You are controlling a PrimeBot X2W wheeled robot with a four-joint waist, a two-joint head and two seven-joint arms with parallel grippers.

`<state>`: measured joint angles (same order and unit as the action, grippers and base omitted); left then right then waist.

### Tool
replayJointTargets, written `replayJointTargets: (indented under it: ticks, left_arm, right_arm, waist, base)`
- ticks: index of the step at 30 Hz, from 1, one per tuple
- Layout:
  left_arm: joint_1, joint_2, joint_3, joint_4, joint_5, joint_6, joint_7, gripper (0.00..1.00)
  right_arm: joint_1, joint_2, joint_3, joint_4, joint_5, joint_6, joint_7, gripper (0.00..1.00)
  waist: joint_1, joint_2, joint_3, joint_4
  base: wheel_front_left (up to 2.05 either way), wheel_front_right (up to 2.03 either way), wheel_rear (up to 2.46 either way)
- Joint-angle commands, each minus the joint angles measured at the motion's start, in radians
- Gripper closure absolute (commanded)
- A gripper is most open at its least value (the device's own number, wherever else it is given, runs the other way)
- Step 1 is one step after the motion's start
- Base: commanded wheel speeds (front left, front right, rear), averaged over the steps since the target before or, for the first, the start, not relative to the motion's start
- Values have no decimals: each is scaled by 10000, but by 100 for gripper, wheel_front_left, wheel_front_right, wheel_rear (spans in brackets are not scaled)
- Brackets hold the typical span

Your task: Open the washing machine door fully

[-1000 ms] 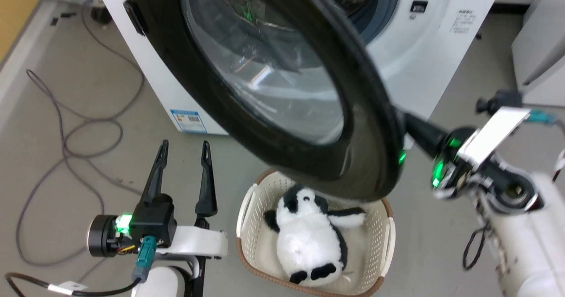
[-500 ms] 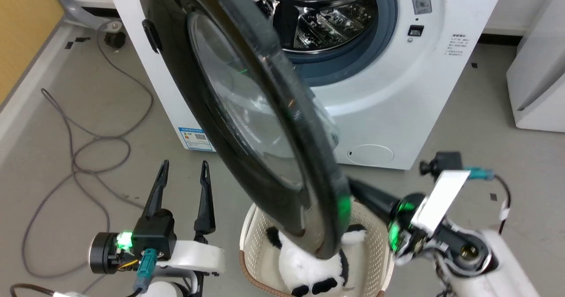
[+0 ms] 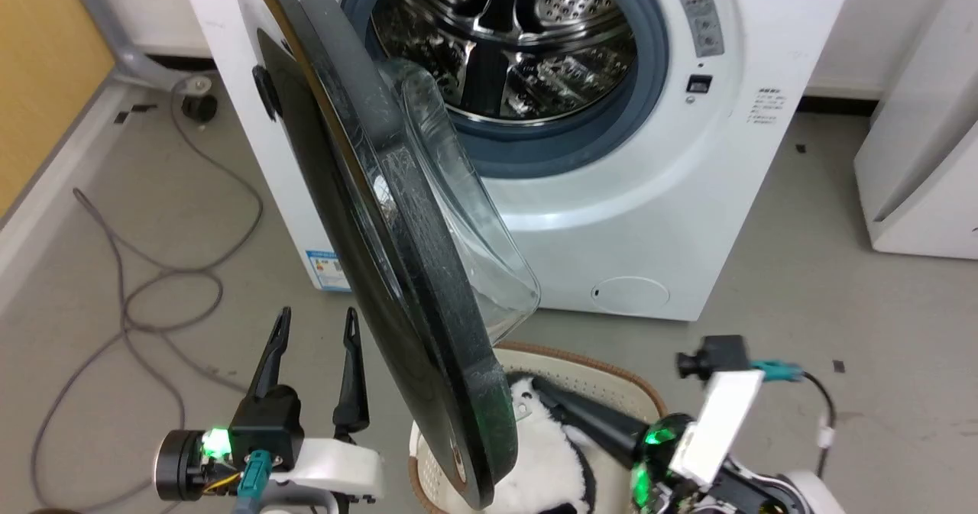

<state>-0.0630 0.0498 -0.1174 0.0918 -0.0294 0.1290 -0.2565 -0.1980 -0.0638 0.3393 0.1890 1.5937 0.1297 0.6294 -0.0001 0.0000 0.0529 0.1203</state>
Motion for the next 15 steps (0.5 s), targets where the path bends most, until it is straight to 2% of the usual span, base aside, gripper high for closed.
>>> replayJointTargets:
  ticks: [1, 8, 15]
  left_arm:
    - [179, 10, 55, 37, -13, -41, -53, 0]
    - [413, 13, 258, 60, -39, -101, -53, 0]
    - [495, 12, 404, 40, -46, -152, -53, 0]
  right_arm:
    - [261, 49, -216, -206, 30, 10, -281, 100]
    - [569, 8, -1280, -1330, -726, 10, -2214, 100]
    - [679, -250, -2096, -2204, -2523, 10, -5796, 100]
  waist:
    - [1, 0, -130, -75]
    - [1, 0, -369, -349]
    - [1, 0, -480, -561]
  base:
    - [0, 0, 0]
    - [0, 0, 0]
    - [0, 0, 0]
